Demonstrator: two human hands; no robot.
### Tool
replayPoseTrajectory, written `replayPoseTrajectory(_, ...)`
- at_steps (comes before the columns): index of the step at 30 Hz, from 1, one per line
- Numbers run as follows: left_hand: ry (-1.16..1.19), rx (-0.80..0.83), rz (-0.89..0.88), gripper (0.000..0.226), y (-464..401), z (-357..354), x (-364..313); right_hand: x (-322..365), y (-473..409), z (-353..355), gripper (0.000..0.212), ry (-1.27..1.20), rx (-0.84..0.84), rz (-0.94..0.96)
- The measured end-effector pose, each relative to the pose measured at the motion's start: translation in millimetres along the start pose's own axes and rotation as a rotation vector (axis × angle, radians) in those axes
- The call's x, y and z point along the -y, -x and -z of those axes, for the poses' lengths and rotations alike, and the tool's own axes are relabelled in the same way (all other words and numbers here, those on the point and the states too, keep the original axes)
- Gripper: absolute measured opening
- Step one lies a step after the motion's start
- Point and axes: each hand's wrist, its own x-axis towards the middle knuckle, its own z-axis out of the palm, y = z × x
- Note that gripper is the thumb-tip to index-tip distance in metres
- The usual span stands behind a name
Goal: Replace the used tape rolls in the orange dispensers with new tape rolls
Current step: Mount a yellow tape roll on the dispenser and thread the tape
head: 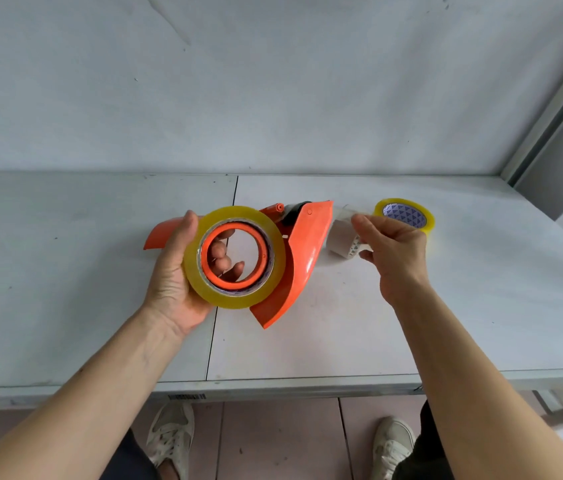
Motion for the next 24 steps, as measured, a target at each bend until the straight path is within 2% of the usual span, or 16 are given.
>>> replayPoseTrajectory(3,0.022,0.029,0.0,0.09,0.7,-1.0,-0.8,-0.9,-4.8,2.7,0.006,-0.014,-0.106,0.001)
replayPoseTrajectory(11,0.02,0.077,0.062,0.093,-1.5,-1.5,2.6,-4.0,-9.6,6.4,0.007,-0.024,-0.297,-0.061)
replayPoseTrajectory(17,0.155,0.109,0.022,0.079,-2.3,-4.0,3.7,-4.8,-3.7,4.7,0.006,0.017,-0.311,-0.069)
replayPoseTrajectory(21,0.277,0.07,-0.121,0.09,-8.6,-14.1,1.6,-11.7,7.3,-7.2,0.012,0.106,-0.229,-0.046)
replayPoseTrajectory(24,0.294,-0.004,-0.195,0.094,-14.8,-21.1,3.0,-18.2,17.7,-21.2,0.013,0.086,-0.143,-0.061)
